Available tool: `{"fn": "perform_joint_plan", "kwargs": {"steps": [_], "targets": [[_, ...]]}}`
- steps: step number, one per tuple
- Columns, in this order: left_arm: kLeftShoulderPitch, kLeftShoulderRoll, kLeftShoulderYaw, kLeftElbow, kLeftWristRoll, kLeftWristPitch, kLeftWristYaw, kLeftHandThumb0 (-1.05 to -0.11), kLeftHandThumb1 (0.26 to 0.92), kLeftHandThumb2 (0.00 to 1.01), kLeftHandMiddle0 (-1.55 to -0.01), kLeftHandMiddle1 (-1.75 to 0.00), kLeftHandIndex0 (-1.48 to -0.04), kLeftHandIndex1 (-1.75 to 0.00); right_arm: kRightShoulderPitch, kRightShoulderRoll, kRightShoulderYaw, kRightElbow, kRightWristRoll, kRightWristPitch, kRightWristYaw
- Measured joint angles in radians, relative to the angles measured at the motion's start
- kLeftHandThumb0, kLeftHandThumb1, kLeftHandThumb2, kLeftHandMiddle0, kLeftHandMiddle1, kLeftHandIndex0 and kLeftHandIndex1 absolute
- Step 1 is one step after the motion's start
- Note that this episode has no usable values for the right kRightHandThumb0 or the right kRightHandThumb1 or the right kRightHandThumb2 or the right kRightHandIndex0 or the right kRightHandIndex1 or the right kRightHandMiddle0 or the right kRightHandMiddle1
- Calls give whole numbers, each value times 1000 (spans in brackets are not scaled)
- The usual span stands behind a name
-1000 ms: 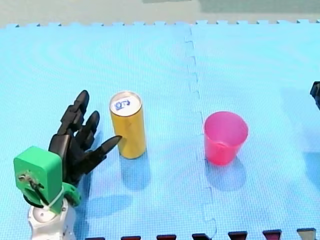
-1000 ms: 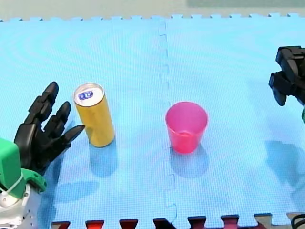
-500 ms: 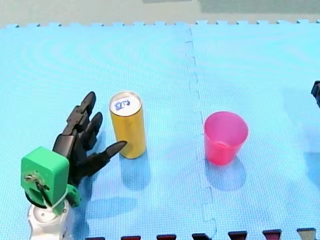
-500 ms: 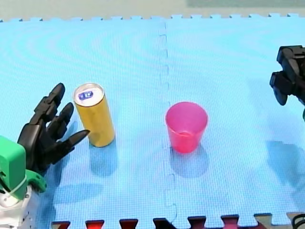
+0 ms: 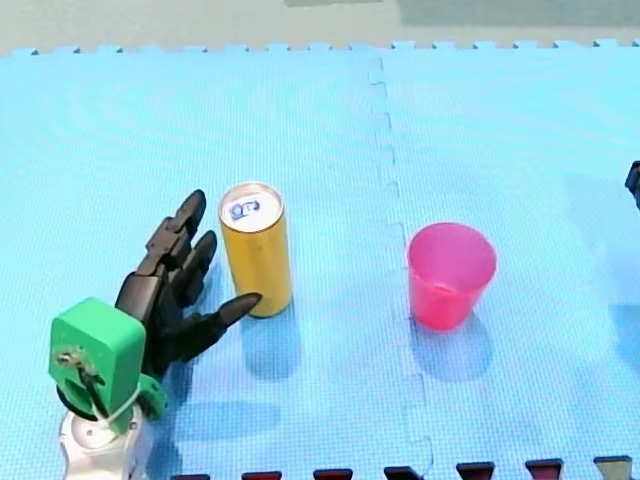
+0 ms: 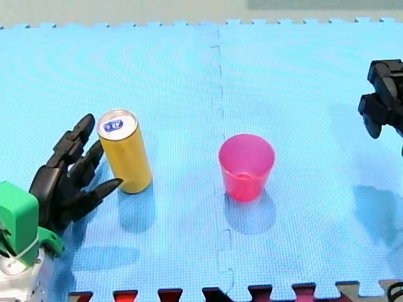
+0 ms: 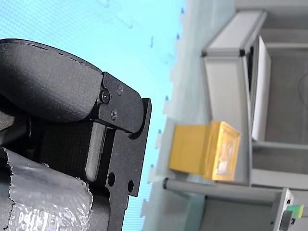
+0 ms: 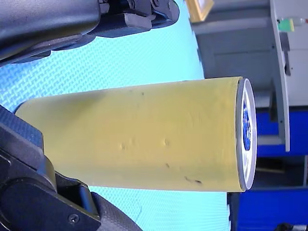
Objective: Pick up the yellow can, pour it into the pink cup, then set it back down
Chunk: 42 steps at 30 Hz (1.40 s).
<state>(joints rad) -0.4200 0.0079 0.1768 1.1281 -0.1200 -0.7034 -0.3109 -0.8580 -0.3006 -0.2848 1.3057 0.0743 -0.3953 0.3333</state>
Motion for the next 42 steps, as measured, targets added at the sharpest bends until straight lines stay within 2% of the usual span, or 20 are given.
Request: {"fn": "perform_joint_plan", "kwargs": {"steps": [20, 31, 42], "targets": [[-47, -32, 12, 74, -3, 26, 20, -982, 685, 1, -152, -9, -159, -3, 0, -8, 1, 0, 0, 0, -2], [-80, -30, 23, 89, -4, 35, 7, -989, 681, 0, -165, -10, -167, -3, 1, -9, 2, -2, 0, -3, -2], [-89, -31, 16, 89, 2, 37, -1, -954, 664, 0, -182, -10, -174, -3, 2, -9, 2, -4, 0, -8, -1]]}}
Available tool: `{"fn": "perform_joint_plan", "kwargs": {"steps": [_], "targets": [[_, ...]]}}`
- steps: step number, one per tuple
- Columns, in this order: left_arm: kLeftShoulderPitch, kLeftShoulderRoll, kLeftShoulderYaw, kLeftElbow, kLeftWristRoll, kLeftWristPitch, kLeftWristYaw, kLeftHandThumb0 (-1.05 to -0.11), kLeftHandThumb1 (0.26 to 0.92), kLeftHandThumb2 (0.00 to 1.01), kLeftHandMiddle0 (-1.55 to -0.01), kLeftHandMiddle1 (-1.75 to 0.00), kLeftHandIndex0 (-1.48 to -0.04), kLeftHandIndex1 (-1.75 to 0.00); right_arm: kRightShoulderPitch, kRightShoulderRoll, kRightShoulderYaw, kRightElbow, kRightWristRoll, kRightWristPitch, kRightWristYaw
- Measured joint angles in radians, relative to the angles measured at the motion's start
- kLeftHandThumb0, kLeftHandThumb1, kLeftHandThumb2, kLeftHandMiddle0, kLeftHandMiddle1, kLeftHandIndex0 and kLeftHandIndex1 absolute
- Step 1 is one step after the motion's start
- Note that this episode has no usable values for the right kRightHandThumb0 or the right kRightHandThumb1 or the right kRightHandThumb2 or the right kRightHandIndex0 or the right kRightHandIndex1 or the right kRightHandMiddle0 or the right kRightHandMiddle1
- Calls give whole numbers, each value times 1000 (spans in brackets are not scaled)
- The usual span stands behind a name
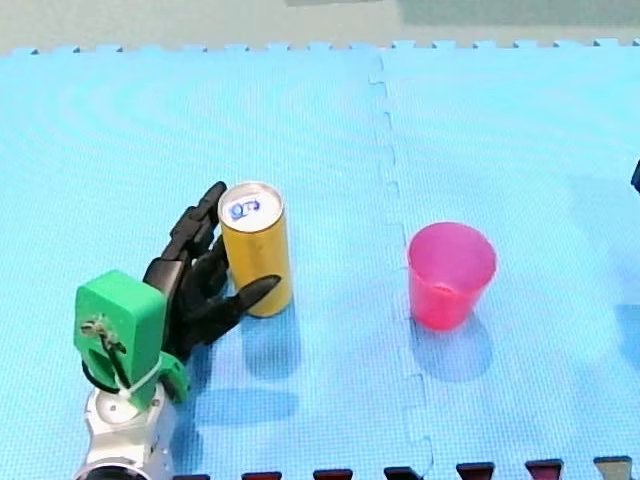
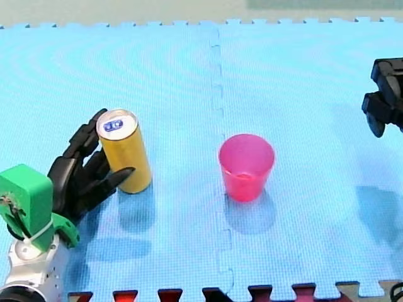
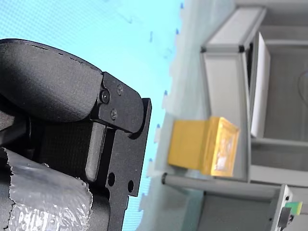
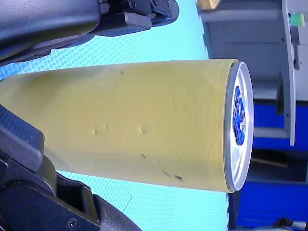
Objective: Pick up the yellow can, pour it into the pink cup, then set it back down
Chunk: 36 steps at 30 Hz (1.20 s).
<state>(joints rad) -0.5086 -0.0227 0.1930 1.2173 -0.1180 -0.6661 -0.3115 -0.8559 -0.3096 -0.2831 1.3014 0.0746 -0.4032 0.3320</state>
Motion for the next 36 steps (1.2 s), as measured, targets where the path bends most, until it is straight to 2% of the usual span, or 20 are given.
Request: {"fn": "perform_joint_plan", "kwargs": {"steps": [16, 31, 32, 33, 35, 36], "targets": [[-6, -2, -15, -7, 4, 27, -30, -938, 650, 0, -184, -4, -178, -1, 2, -2, -8, -3, 9, -13, 13], [-17, -17, -30, -1, 23, 44, -29, -926, 643, 0, -195, -7, -199, -7, 6, -7, -13, -5, 20, -18, 26], [-19, -18, -30, 1, 23, 45, -29, -919, 640, 0, -206, -12, -208, -10, 7, -7, -13, -5, 21, -19, 27], [-20, -19, -30, 3, 23, 46, -27, -858, 632, 1, -263, -34, -255, -25, 8, -7, -14, -6, 22, -19, 27], [-24, -21, -30, 8, 25, 49, -19, -803, 632, 3, -328, -52, -311, -34, 10, -8, -14, -6, 23, -21, 27], [-26, -22, -31, 10, 28, 52, -11, -753, 636, 3, -416, -69, -394, -44, 10, -8, -14, -7, 23, -21, 27]]}}
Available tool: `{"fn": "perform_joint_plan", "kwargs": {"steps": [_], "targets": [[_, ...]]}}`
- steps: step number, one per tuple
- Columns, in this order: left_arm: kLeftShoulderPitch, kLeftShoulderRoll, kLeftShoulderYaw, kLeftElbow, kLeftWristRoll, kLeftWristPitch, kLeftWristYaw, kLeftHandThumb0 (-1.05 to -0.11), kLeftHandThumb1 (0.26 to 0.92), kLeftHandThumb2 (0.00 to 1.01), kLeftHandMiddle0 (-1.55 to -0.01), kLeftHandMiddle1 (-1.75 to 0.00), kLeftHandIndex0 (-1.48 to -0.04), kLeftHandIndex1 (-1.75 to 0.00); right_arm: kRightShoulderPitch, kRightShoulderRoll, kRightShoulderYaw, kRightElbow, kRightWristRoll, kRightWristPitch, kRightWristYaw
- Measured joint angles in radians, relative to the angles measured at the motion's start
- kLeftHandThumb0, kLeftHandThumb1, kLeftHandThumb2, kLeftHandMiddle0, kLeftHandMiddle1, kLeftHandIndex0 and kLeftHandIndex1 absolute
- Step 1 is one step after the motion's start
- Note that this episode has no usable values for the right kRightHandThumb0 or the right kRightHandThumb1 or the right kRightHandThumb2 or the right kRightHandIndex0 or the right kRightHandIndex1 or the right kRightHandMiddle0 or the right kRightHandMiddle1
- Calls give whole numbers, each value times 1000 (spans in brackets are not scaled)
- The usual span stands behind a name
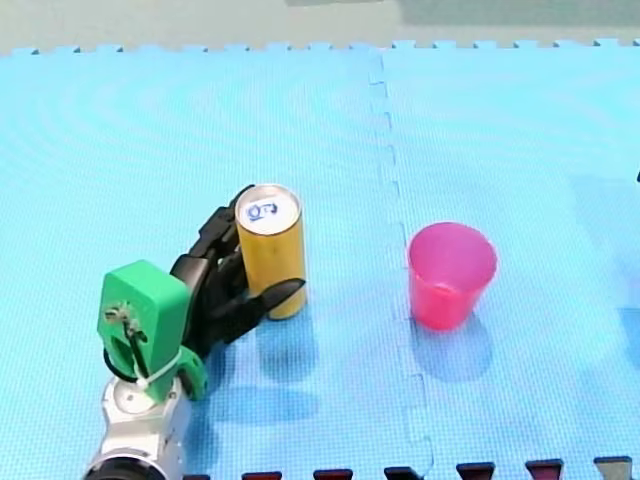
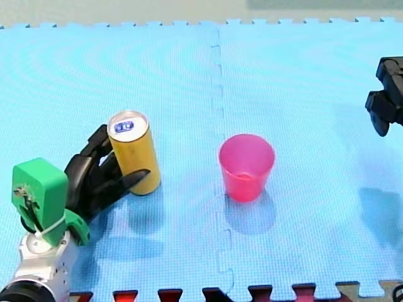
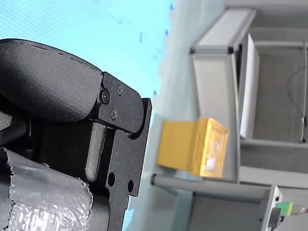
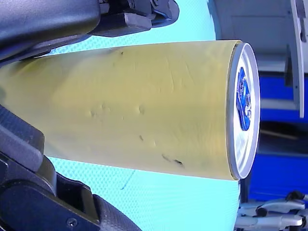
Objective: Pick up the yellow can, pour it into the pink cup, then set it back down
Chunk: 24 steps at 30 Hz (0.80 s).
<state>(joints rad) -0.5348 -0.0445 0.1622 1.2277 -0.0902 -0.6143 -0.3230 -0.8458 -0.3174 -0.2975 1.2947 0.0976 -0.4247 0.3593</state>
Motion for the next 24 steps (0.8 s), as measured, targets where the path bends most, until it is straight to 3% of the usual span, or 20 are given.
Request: {"fn": "perform_joint_plan", "kwargs": {"steps": [6, 7, 9, 16, 24], "targets": [[-13, -17, -14, 13, 46, 18, 153, -583, 677, 5, -755, -66, -725, -44, 2, -1, 0, -3, 0, -4, 0], [-14, -20, -15, 13, 50, 22, 176, -512, 693, 7, -860, -74, -847, -56, 2, -1, 0, -3, 0, -4, 0], [-17, -26, -14, 13, 56, 34, 236, -467, 718, 6, -1003, -71, -982, -43, 2, -1, 0, -3, 0, -4, 1], [-27, -37, -39, 9, 114, 50, 388, -467, 739, 5, -1295, -105, -1139, -38, 4, -2, 0, -4, 2, -4, 4], [-47, -26, -68, 1, 156, 113, 474, -500, 756, 4, -1407, -106, -1263, -49, 4, -2, 1, -5, 2, -4, 4]]}}
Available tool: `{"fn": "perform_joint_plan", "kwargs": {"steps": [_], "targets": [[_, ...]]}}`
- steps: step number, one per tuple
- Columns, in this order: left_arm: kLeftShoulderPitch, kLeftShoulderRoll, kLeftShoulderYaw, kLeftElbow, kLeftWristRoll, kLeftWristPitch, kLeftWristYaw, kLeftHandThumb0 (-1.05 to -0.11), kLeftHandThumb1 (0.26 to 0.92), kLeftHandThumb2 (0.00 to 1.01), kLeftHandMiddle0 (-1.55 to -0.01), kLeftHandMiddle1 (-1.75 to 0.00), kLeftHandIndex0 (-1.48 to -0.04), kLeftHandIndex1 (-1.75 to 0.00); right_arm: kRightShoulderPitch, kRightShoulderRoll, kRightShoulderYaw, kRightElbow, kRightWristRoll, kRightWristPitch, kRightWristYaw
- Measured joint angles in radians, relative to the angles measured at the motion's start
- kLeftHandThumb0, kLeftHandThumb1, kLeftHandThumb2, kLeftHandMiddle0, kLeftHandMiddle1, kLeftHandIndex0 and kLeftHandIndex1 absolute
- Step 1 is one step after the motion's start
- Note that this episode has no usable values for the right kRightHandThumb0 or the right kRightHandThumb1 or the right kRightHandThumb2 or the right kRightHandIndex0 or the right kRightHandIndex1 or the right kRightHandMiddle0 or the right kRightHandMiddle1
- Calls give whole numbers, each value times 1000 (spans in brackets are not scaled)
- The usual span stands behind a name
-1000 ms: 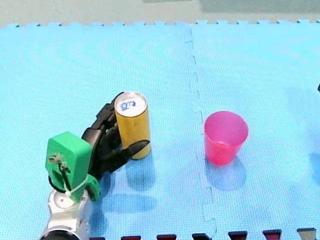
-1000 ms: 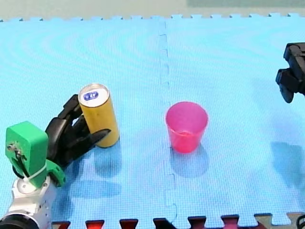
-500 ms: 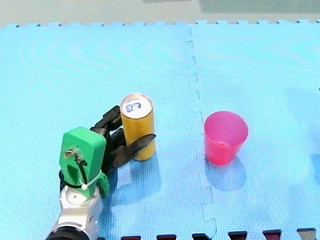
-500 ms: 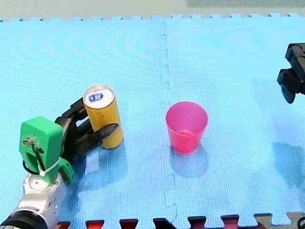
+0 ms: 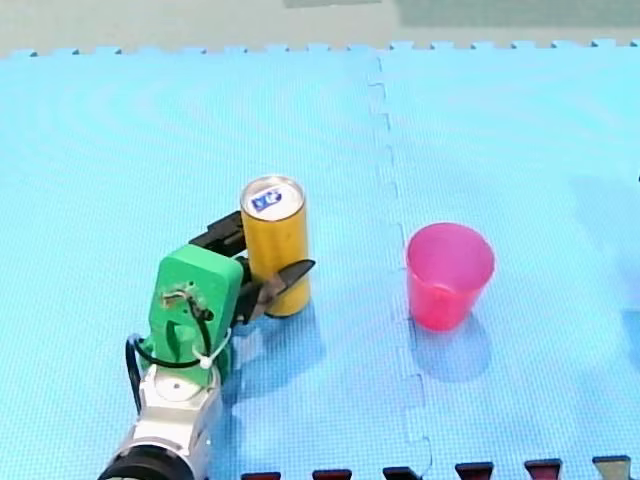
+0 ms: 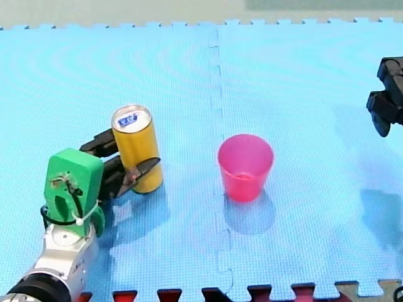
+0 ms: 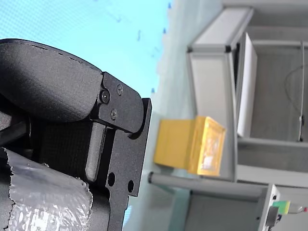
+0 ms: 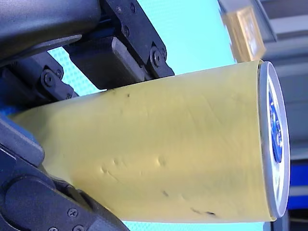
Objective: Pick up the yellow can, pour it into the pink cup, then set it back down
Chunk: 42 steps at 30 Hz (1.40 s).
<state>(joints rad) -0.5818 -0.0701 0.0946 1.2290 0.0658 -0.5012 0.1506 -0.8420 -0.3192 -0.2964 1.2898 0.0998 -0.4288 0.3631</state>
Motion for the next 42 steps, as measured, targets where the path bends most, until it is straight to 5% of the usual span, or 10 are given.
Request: {"fn": "perform_joint_plan", "kwargs": {"steps": [15, 28, 35, 42], "targets": [[-2, 30, 15, -68, -54, 106, -92, -529, 726, 0, -1432, -68, -1281, -16, 0, 5, -3, -1, 9, -4, 6], [75, 6, 1, -203, -5, -129, 23, -440, 721, 3, -1459, -45, -1294, -5, 0, 14, 2, 0, 5, -4, -3], [63, 22, -26, -297, 41, -110, 88, -423, 731, 4, -1452, -30, -1277, 0, 0, 19, 7, 1, 0, -1, -7], [50, 46, -59, -295, 115, -131, 162, -419, 736, 3, -1443, -18, -1270, 0, 0, 24, 9, 1, 0, 5, -6]]}}
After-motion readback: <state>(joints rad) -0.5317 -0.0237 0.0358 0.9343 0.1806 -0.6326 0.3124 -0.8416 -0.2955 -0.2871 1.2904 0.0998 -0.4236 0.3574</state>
